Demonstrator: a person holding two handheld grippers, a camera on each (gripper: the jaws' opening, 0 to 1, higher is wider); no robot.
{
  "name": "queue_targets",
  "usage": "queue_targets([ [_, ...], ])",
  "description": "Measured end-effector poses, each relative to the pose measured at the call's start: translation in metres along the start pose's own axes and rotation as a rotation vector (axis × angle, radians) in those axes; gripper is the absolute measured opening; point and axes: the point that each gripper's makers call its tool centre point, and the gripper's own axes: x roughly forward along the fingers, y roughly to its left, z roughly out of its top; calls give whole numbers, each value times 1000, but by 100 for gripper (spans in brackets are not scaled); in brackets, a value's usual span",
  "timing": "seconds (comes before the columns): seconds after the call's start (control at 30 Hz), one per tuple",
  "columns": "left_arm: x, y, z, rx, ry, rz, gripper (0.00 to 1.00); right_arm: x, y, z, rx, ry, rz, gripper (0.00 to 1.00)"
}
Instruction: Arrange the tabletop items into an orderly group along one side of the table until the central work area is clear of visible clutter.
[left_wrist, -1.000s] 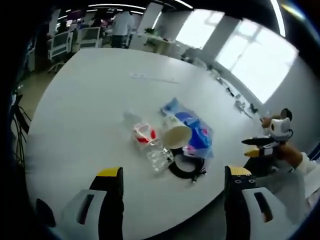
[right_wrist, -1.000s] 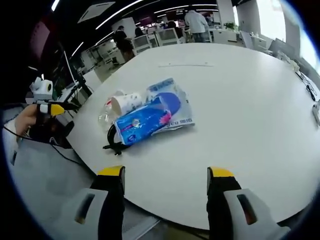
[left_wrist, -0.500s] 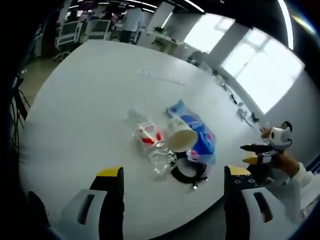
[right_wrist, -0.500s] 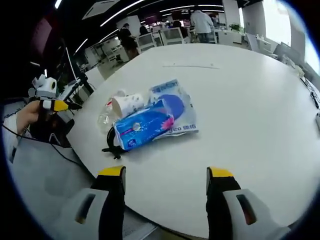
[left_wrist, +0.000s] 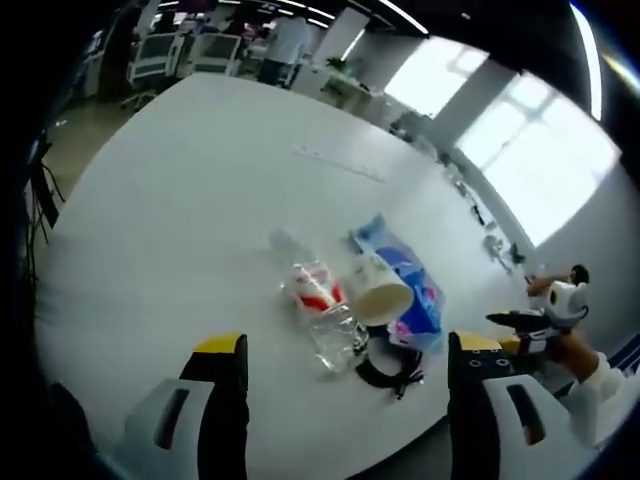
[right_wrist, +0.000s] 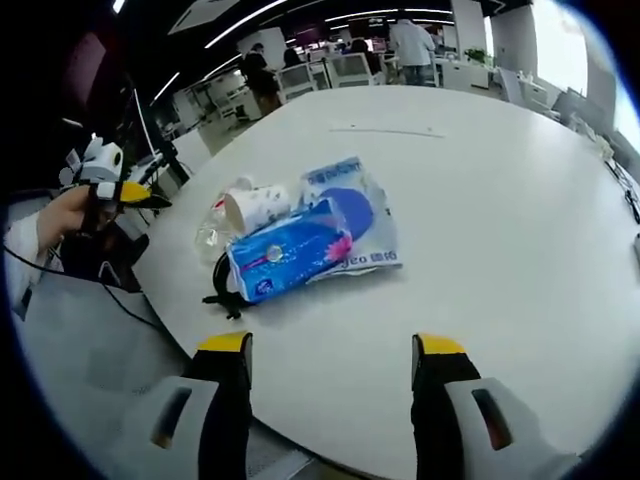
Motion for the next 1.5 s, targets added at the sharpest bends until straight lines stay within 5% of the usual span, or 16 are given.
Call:
queue_targets([
  [0.6,42,5,-9,26,40,50,80,5,2,6,3,2,1,62],
  [1.27,68,26,-7,143,42,287,80,17,2,15,10,2,7,62],
  [1.5,77,21,-15,147,55,315,80,21,4,16,17,2,12,62],
])
